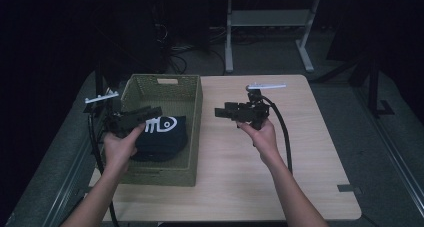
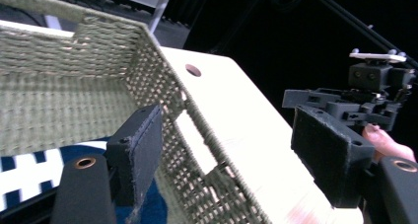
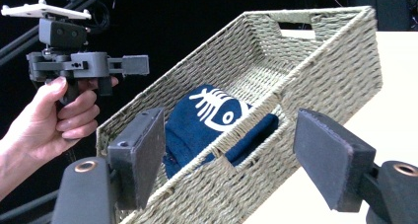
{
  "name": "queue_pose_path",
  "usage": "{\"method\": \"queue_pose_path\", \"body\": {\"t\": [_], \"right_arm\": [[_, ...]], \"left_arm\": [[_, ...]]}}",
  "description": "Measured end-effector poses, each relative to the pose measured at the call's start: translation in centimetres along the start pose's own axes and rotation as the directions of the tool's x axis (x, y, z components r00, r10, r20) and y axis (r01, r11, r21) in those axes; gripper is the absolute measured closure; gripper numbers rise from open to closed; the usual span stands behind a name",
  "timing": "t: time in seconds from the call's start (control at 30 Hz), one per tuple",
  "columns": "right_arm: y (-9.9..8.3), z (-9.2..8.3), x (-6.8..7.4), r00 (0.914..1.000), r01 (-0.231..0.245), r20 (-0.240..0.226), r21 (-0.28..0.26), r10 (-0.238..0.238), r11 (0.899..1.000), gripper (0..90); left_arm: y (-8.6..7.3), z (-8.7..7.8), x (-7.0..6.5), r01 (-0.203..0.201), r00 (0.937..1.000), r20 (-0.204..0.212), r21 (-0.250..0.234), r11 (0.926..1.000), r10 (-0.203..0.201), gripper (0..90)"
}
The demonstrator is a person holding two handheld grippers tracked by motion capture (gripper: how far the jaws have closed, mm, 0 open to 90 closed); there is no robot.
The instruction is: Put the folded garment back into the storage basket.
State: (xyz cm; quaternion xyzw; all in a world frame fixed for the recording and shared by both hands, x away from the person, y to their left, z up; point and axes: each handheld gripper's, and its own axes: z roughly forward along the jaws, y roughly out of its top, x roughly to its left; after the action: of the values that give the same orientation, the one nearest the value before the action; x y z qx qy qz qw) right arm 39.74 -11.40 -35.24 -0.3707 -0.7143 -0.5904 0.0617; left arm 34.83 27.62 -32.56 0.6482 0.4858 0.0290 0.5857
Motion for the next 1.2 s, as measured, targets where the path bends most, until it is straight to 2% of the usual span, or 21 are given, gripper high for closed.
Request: {"method": "queue_pose_path", "body": {"t": [0.23, 0.3, 0.53, 0.77, 1.07, 1.2], "right_arm": [[0.0, -2.2, -0.8, 0.9998, -0.012, 0.016, -0.025, 0.012, 1.000, 26.8], [-0.1, -2.7, -1.0, 0.9996, -0.019, 0.018, -0.037, 0.020, 0.999, 26.6], [-0.3, -3.8, -1.6, 0.9993, -0.019, 0.031, -0.042, 0.021, 0.999, 26.6], [-0.9, -6.0, -2.9, 0.9969, -0.042, 0.064, -0.056, 0.046, 0.998, 26.8], [-1.6, -8.2, -3.9, 0.9949, -0.047, 0.085, -0.083, 0.054, 0.995, 26.8], [-2.0, -9.6, -4.4, 0.9930, -0.054, 0.100, -0.087, 0.063, 0.995, 26.8]], "left_arm": [[0.1, 1.3, -1.3, -0.033, 0.9994, 0.010, 0.014, 0.9994, 0.033, 26.1], [0.0, 1.9, -1.8, -0.041, 0.9987, 0.030, 0.013, 0.9991, 0.041, 26.1], [-0.3, 3.4, -3.1, -0.067, 0.9964, 0.053, 0.020, 0.9975, 0.066, 26.1], [-0.5, 4.8, -4.0, -0.062, 0.9943, 0.088, 0.020, 0.9979, 0.060, 26.1], [-0.7, 6.4, -5.6, -0.086, 0.9908, 0.107, 0.029, 0.9959, 0.083, 26.1], [-1.0, 7.6, -6.5, -0.096, 0.9885, 0.122, 0.044, 0.9945, 0.090, 25.9]]}}
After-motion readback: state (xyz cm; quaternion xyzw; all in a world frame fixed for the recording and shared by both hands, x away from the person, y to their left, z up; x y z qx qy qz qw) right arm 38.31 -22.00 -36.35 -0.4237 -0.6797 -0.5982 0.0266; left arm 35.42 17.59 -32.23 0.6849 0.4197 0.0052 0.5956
